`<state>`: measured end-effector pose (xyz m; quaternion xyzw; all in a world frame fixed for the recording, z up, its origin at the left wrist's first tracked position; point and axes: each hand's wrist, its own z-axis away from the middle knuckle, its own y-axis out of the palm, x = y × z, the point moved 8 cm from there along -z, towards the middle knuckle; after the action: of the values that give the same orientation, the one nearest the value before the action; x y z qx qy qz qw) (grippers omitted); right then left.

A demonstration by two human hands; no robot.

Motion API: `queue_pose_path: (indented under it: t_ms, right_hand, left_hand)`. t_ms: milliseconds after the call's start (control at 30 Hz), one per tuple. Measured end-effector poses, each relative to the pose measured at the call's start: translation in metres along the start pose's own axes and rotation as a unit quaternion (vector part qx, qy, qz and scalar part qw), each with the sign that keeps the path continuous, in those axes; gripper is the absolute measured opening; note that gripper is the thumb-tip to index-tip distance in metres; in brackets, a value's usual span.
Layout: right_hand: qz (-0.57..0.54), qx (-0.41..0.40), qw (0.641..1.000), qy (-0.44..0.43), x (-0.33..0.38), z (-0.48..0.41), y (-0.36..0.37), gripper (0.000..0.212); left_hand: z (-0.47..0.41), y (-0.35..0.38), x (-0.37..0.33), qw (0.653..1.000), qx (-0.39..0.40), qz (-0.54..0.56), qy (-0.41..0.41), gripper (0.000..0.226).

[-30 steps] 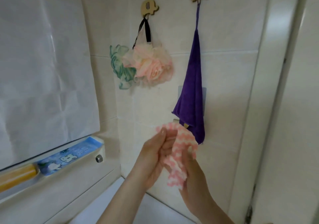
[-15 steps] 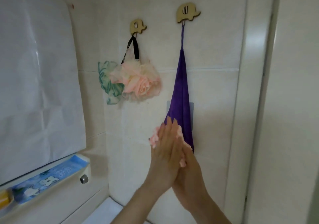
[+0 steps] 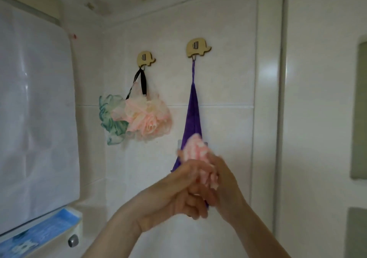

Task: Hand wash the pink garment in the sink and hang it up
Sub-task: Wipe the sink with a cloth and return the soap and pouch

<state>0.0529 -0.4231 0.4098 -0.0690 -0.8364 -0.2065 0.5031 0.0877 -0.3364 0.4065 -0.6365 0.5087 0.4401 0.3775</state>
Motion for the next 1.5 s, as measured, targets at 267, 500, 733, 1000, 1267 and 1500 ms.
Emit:
queue_pose_path:
  t_ms: [267,500,733,1000,1267,1500]
  right_hand:
    - [0.015,0.0,0.996,0.091,0.002,-0.012,0.006,0.036]
    - [0.085,0.044,0.995,0.009,0.048,-0.034,0.02,0.041]
    - [0.234,0.113,0.965,-0.022,0.073,-0.053,0.02,0.048]
    - [0.291,-0.032,0.951,-0.1,0.131,-0.08,-0.005,0.015]
    - [0.214,-0.005,0.971,-0.103,0.165,-0.102,0.017,0.022]
    - [0.309,0.104,0.94,-0.098,0.188,-0.113,0.03,0.017]
  left_hand:
    - [-0.02,-0.015,-0.011,0.994,-0.101,0.034,-0.007,0.056]
    - [-0.036,-0.021,-0.074,0.95,-0.194,-0.221,0.104,0.036]
    - [-0.048,-0.036,-0.1,0.809,-0.232,-0.532,0.089,0.055]
    - [-0.048,-0.07,-0.146,0.797,-0.277,-0.534,0.059,0.017]
    - [-0.065,-0.065,-0.151,0.985,-0.154,-0.073,0.01,0.049]
    - [-0.081,-0.1,-0.185,0.951,-0.252,-0.096,0.152,0.03]
